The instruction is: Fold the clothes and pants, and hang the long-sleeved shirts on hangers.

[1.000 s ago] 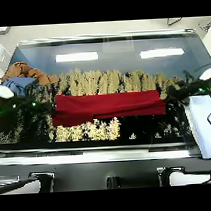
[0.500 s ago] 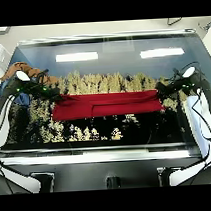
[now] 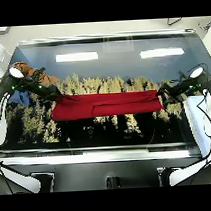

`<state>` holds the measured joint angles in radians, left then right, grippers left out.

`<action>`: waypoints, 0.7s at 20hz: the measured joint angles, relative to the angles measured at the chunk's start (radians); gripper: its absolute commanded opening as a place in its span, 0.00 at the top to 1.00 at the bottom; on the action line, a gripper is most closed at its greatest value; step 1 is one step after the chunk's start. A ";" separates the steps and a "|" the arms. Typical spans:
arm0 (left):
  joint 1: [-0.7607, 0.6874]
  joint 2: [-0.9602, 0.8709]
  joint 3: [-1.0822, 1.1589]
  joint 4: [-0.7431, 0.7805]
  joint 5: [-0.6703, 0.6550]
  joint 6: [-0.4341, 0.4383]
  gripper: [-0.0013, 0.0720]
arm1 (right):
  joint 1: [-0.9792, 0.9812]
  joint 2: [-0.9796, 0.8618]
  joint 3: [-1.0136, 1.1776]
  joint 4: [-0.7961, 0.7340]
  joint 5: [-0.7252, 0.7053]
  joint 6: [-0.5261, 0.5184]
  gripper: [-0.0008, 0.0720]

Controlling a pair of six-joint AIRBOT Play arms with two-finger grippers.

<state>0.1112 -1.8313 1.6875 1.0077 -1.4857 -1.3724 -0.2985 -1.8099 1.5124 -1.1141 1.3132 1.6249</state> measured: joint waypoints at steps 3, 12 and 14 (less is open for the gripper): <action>-0.007 0.040 0.004 -0.051 -0.004 0.000 0.26 | 0.008 -0.040 0.002 0.062 0.013 -0.021 0.04; -0.116 0.103 0.006 -0.105 0.030 -0.014 0.68 | 0.073 -0.035 0.000 0.156 -0.006 -0.094 0.94; -0.183 0.089 0.006 -0.109 0.090 -0.020 0.83 | 0.077 0.032 0.001 0.204 0.016 -0.118 0.94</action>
<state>-0.0719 -1.7420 1.6932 0.8986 -1.3956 -1.3922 -0.2211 -1.7775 1.5131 -0.9096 1.3296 1.5066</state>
